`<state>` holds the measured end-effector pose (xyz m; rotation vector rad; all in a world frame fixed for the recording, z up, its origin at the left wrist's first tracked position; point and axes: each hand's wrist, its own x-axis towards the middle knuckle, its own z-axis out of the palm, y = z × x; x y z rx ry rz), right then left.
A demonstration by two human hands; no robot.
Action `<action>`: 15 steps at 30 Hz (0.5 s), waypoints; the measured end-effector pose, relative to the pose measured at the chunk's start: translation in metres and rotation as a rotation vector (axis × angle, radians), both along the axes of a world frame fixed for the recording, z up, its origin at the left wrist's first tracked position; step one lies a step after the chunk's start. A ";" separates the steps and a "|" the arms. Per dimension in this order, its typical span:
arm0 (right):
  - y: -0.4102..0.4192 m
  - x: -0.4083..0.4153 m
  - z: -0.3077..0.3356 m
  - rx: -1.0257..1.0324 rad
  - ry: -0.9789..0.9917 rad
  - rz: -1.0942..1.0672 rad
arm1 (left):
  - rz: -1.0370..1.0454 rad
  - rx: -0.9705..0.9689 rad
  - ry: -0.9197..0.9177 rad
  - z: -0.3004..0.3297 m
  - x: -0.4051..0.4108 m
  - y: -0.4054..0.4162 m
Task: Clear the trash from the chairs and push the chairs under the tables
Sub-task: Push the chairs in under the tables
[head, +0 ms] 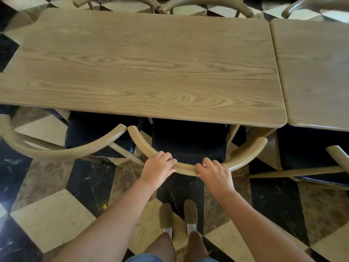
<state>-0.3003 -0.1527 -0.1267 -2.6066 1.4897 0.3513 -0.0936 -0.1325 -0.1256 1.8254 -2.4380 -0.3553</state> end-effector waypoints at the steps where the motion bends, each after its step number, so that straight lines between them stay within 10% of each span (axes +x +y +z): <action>1: 0.000 0.000 0.000 0.007 -0.015 -0.006 | 0.015 0.003 0.003 -0.001 -0.001 0.000; 15: -0.039 0.022 0.048 0.401 -0.094 -0.154 | 0.234 0.547 0.014 0.037 -0.016 -0.029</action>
